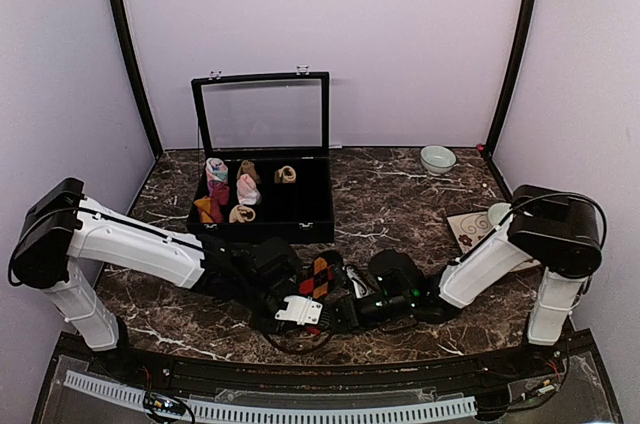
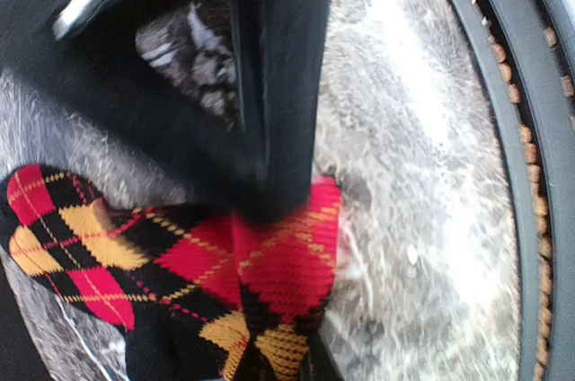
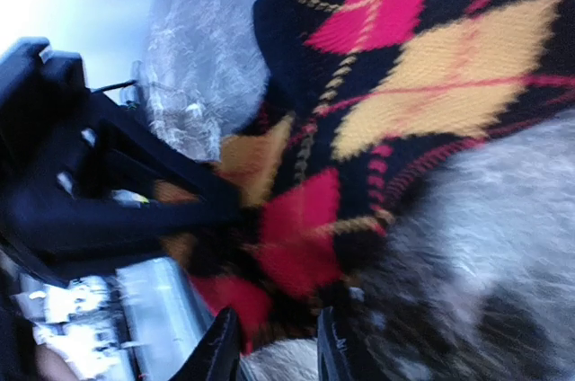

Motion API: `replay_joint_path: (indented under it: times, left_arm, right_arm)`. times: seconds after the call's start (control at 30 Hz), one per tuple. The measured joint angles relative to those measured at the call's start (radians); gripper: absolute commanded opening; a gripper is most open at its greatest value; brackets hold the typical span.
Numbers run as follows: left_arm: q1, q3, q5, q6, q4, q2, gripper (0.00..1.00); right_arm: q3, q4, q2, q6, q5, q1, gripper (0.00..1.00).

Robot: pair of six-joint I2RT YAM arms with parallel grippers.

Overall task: Roll the socks
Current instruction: Roll the sock at the center of the board, then move the bin to the center of the board.

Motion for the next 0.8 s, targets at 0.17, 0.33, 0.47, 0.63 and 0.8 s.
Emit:
replay_joint_path:
  times: [0.17,0.33,0.47,0.63,0.8]
  left_arm:
    - [0.092,0.090,0.185,-0.012,-0.186,-0.026,0.00]
    - [0.143,0.188,0.332,-0.029,-0.313,-0.043,0.00]
    - [0.162,0.230,0.414,-0.041,-0.352,-0.042,0.00]
    - [0.166,0.231,0.444,-0.058,-0.359,0.010,0.00]
    - [0.160,0.191,0.429,-0.066,-0.332,0.076,0.00]
  right_arm:
    - [-0.004,-0.326,-0.193,-0.186,0.186,0.000,0.41]
    - [-0.021,-0.575,-0.481,-0.332,0.405,0.000,0.43]
    - [-0.064,-0.595,-0.757,-0.388,0.568,-0.002,0.21]
    - [-0.239,-0.534,-0.927,-0.388,0.648,-0.007,0.27]
    - [-0.317,-0.533,-0.873,-0.389,0.612,-0.008,0.25]
